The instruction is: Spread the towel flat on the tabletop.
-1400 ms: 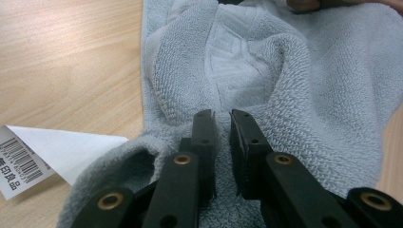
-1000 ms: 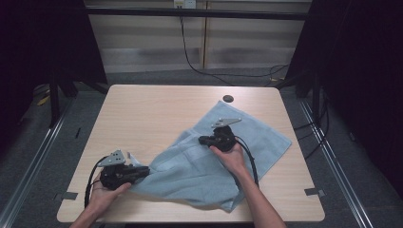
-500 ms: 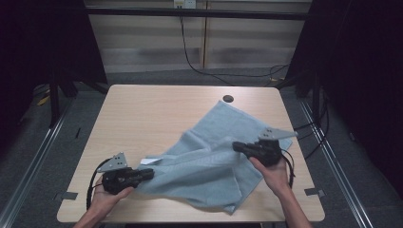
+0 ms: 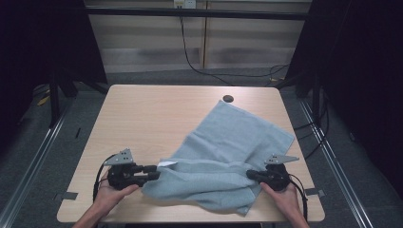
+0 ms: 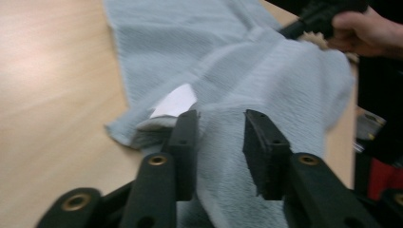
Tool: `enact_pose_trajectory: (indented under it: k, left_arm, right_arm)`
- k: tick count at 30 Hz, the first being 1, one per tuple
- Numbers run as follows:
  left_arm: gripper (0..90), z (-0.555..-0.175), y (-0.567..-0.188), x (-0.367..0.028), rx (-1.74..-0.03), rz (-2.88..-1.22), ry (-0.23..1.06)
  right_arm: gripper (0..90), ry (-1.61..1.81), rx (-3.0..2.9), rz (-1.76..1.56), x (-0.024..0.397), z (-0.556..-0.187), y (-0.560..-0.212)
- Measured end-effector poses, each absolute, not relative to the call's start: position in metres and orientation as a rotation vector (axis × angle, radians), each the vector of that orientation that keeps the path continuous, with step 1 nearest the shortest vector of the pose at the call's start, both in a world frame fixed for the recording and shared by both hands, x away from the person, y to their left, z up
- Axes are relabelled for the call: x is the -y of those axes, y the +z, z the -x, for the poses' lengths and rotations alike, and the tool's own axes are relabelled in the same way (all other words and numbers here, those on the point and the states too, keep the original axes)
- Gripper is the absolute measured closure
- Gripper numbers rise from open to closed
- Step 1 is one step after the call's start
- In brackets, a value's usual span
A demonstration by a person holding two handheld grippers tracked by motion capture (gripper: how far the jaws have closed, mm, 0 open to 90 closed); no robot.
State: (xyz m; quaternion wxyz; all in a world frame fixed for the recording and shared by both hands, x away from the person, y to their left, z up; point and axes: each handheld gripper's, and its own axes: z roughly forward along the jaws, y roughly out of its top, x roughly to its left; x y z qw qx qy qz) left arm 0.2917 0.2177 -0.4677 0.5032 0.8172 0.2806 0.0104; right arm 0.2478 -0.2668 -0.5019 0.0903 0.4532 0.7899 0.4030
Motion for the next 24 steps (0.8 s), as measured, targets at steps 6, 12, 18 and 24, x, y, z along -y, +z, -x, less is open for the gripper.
enact_pose_trajectory:
  k: [6,12,18,24]
  left_arm:
    - [52.3,-0.331,-0.473,-0.226,-0.799,-1.932,0.034]
    - [48.9,-0.346,-0.48,-0.236,-0.876,-1.856,0.04]
    - [43.2,-0.352,-0.474,-0.254,-0.919,-1.799,0.064]
    - [41.0,-0.36,-0.485,-0.242,-0.945,-1.875,0.099]
  right_arm:
    - [88.2,1.194,-2.353,-1.324,0.259,-0.268,-0.504]
    - [88.2,1.223,-2.371,-1.303,0.252,-0.288,-0.506]
    - [88.2,1.199,-2.379,-1.293,0.249,-0.289,-0.505]
    - [88.2,1.195,-2.377,-1.292,0.248,-0.286,-0.505]
